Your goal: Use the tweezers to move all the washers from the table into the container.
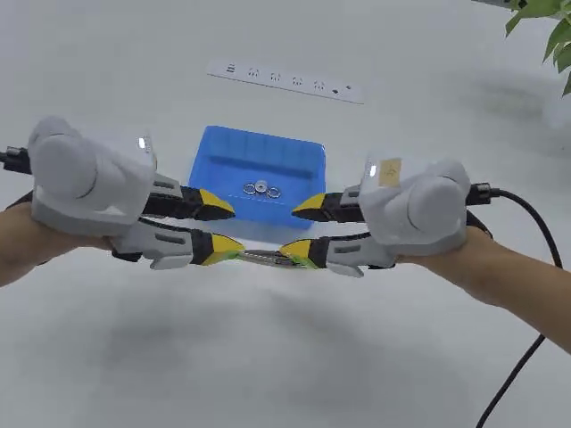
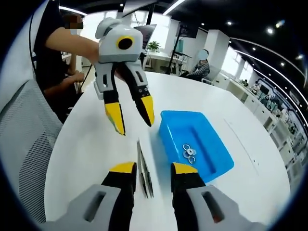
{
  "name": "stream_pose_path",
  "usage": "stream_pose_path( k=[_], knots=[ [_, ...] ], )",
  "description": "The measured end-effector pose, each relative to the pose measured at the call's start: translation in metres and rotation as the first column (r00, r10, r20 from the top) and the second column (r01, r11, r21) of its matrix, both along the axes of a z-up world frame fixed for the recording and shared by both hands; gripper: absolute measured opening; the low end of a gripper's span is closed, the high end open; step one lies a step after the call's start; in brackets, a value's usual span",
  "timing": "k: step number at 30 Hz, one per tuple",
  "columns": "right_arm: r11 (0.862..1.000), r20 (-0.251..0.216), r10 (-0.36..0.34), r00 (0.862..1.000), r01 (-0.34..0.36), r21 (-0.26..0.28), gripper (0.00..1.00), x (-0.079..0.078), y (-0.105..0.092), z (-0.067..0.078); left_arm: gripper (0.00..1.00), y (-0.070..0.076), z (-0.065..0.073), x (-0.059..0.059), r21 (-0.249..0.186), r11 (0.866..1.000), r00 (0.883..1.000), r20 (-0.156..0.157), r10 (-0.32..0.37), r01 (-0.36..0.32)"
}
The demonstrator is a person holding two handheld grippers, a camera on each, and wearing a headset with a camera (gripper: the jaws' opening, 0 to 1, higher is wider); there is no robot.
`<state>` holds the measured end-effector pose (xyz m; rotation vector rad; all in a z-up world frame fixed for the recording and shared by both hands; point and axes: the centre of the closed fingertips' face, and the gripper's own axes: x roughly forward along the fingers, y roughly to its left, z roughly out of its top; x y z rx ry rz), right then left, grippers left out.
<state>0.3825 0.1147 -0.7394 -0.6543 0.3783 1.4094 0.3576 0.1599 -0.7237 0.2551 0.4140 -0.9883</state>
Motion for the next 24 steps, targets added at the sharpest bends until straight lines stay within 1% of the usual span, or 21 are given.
stream_pose_path(
  k=[1,2,4,5,8,10,12,13,17,20,23,24],
  knots=[
    [1.000,0.006,-0.011,1.000,0.011,0.010,0.32,0.000,-0.002,0.003,0.35,0.001,0.004,-0.001,-0.017,1.000,1.000,-0.001,0.013,-0.013],
    [1.000,0.006,-0.022,1.000,0.022,0.021,0.32,-0.001,-0.006,0.009,0.37,0.002,0.009,-0.004,-0.047,0.998,1.000,0.001,0.030,-0.030],
    [0.998,0.008,-0.041,0.999,0.040,0.040,0.33,-0.004,-0.013,0.016,0.43,0.006,0.016,-0.009,-0.070,0.997,0.999,0.010,0.045,-0.044],
    [0.998,0.010,-0.046,0.999,0.046,0.044,0.33,-0.005,-0.016,0.018,0.44,0.008,0.019,-0.011,-0.076,0.996,0.999,0.014,0.052,-0.051],
    [0.994,0.009,-0.085,0.996,0.084,0.072,0.37,-0.008,-0.029,0.029,0.52,0.015,0.028,-0.019,-0.085,0.993,0.996,0.041,0.083,-0.079],
    [0.990,0.001,-0.107,0.994,0.106,0.093,0.41,-0.010,-0.038,0.037,0.60,0.019,0.034,-0.021,-0.090,0.991,0.993,0.056,0.104,-0.098],
    [0.985,0.006,-0.128,0.992,0.127,0.115,0.43,-0.011,-0.045,0.044,0.67,0.021,0.042,-0.024,-0.098,0.988,0.990,0.073,0.122,-0.115],
    [0.982,0.002,-0.139,0.990,0.138,0.126,0.45,-0.012,-0.051,0.049,0.70,0.022,0.044,-0.025,-0.100,0.988,0.989,0.077,0.127,-0.119],
    [0.973,-0.014,-0.162,0.987,0.162,0.163,0.57,-0.017,-0.065,0.060,0.84,0.022,0.058,-0.031,-0.097,0.988,0.986,0.105,0.132,-0.122],
    [0.971,-0.022,-0.171,0.985,0.172,0.165,0.66,-0.020,-0.075,0.064,0.98,0.021,0.066,-0.033,-0.107,0.986,0.983,0.114,0.143,-0.131],
    [0.965,-0.040,-0.184,0.982,0.189,0.184,0.74,-0.024,-0.079,0.069,1.00,0.021,0.076,-0.038,-0.129,0.983,0.983,0.113,0.147,-0.132],
    [0.961,-0.043,-0.188,0.981,0.193,0.196,0.77,-0.025,-0.080,0.072,1.00,0.020,0.078,-0.038,-0.144,0.980,0.983,0.105,0.152,-0.136]
  ],
)
